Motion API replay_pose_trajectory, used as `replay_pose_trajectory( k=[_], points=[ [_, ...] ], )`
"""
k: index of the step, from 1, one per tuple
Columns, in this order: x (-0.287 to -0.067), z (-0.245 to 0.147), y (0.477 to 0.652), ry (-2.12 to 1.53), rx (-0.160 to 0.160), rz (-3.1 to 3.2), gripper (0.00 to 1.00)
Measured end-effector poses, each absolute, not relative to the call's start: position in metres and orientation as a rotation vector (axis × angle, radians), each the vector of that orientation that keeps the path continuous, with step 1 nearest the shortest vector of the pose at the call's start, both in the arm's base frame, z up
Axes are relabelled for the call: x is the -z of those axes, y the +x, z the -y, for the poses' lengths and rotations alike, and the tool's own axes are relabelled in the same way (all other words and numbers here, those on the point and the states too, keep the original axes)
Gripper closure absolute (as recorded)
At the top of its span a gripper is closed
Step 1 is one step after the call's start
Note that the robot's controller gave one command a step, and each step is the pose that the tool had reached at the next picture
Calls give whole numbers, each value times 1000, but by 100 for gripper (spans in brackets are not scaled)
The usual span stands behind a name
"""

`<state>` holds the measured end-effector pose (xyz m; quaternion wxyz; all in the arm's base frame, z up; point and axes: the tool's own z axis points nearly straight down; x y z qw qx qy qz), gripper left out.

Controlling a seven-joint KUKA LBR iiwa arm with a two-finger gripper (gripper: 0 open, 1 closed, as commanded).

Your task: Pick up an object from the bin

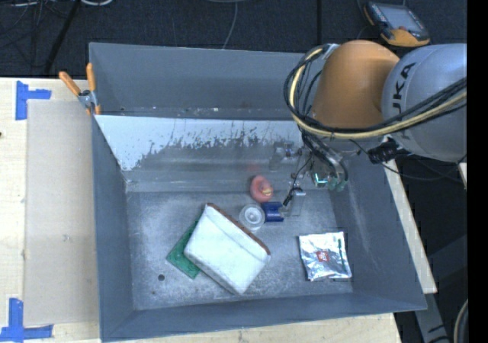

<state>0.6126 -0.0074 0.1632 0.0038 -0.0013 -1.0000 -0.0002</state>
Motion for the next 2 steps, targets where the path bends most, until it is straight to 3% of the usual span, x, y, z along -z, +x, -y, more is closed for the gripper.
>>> replay_pose_trajectory(
  k=[1, 2],
  points=[
    [-68, 21, 614, -205, 1, 3136, 0],
    [-73, 22, 616, -203, 0, 3141, 100]
  ],
)
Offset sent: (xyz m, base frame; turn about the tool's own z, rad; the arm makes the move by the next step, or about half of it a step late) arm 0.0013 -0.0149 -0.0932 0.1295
